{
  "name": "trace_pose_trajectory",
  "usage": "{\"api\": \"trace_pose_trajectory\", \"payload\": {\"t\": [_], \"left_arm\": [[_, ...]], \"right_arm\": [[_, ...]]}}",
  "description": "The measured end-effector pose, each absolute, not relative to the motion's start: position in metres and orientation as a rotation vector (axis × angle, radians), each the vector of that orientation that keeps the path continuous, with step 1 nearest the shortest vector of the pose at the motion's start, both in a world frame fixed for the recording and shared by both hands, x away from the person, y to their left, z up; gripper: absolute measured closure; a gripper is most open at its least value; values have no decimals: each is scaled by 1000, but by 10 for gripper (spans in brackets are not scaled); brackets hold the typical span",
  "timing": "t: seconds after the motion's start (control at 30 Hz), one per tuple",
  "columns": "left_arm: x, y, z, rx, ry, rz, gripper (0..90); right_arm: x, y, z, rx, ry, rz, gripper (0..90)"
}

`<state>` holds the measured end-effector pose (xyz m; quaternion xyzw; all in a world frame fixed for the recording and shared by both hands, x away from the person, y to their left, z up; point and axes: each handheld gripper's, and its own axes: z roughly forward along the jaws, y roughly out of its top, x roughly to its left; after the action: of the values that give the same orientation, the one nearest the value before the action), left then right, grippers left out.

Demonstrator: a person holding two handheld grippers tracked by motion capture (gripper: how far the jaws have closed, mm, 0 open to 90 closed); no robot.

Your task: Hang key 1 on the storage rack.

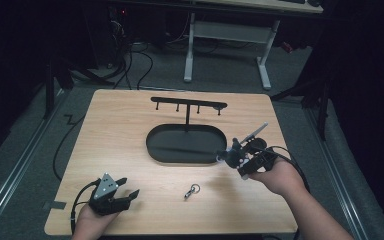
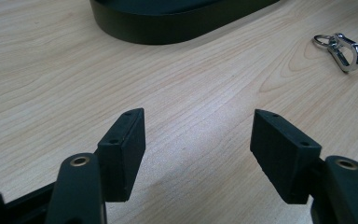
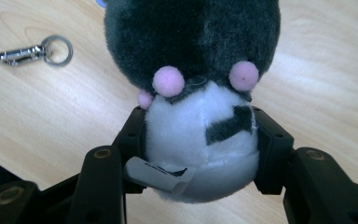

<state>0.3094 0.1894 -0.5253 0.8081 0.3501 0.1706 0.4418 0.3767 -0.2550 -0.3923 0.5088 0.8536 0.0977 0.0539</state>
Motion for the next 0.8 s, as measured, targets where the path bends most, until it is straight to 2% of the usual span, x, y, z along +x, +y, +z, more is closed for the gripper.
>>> {"api": "trace_pose_trajectory", "payload": {"t": [0.8], "left_arm": [[309,190,-525,2013,868,409,362]], "right_arm": [[417,-252,-335,1615,2538,344,492]]}}
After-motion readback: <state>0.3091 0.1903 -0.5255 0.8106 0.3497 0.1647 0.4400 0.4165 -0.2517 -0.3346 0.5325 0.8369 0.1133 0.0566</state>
